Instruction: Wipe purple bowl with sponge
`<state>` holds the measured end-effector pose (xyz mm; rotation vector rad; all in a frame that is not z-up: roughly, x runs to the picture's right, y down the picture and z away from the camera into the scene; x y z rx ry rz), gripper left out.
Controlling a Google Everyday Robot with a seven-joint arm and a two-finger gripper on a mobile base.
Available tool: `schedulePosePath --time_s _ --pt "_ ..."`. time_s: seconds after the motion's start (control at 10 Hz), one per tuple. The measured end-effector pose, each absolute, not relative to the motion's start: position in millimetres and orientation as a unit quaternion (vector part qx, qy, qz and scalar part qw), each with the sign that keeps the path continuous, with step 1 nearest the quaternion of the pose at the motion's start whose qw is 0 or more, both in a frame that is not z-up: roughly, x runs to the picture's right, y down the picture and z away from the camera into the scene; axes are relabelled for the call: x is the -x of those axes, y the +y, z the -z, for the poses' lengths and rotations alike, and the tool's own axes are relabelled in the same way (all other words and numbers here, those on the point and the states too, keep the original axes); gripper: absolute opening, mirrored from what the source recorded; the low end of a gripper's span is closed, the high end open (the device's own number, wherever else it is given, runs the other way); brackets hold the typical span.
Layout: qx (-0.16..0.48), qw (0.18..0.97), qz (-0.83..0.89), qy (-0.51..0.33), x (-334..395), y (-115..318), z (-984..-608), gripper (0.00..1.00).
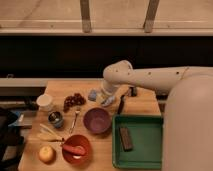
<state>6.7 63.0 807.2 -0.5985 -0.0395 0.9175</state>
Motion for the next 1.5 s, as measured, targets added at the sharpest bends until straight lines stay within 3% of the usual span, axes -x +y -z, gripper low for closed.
schedulePosePath --time_s 0.2,1.1,1.5 --pt "0.286 0.844 -0.453 -0.014 -14.6 85.9 -801.0 0.0" --pt "0.283 0.86 -0.423 0.02 10.4 96.2 -797.9 0.0" --pt "0.276 0.852 -0.443 0.034 -29.1 137.5 -770.1 0.0"
